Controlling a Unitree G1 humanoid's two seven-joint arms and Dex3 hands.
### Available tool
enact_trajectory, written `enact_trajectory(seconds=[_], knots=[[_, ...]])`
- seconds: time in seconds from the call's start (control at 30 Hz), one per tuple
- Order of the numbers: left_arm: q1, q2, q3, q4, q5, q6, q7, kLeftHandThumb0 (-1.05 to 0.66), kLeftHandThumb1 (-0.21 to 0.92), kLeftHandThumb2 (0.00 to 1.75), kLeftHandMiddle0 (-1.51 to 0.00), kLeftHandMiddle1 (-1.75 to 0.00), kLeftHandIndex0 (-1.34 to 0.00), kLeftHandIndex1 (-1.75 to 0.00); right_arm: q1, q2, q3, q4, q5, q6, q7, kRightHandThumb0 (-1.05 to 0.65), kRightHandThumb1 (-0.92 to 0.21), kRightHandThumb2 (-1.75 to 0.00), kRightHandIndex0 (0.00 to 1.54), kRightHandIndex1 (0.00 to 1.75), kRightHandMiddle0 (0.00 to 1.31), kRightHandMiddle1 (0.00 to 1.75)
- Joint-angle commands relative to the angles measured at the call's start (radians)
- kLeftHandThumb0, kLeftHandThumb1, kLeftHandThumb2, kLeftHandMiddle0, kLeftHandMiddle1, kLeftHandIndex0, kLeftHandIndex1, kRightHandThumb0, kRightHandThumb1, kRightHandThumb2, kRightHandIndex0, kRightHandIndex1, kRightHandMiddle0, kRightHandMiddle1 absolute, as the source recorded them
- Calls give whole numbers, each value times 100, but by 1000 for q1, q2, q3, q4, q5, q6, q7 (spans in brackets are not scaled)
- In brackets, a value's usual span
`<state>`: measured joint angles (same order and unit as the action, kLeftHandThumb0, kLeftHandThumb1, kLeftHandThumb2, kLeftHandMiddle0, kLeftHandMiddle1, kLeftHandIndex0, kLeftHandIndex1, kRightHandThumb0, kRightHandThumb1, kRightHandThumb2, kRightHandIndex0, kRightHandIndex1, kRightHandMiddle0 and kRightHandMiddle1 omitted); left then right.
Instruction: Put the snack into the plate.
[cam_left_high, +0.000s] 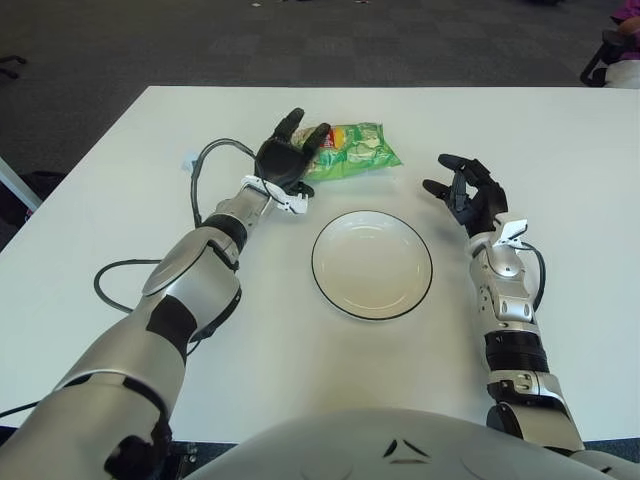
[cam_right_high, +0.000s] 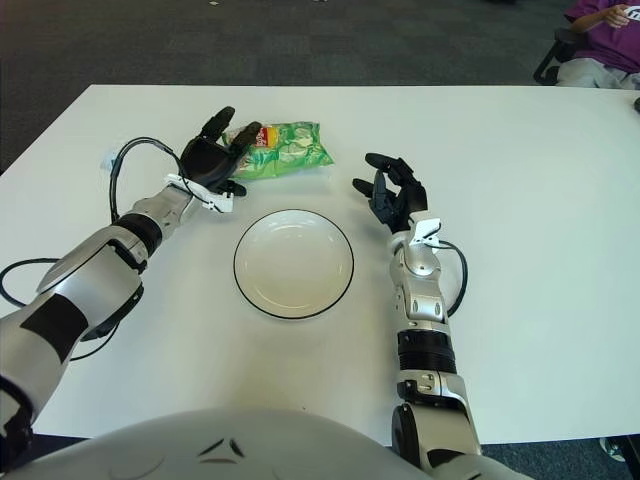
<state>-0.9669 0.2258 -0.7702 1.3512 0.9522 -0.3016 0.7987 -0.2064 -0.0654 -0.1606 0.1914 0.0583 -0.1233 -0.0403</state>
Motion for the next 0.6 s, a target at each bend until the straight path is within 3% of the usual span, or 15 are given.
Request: enact_trajectory(seconds=[0.0,0.43,0.57], knots=[[17,4,-15,20,13,-12,-10,-43,77,1,-40,-4,-37,-5,8,-3,-3,-13,8,2,4,-38,-92,-74,98,0,45,63],[14,-13,-33,23,19,-7,-13,-31,83,2,-58,-4,-56,-8,10,-5,-5,-13,10,1,7,-38,-92,-74,98,0,45,63],[15,-22,-43,27,26,15,-21,-11,88,3,-61,-4,-61,-10,11,-7,-7,-14,12,0,9,-38,-92,-74,98,0,45,63]])
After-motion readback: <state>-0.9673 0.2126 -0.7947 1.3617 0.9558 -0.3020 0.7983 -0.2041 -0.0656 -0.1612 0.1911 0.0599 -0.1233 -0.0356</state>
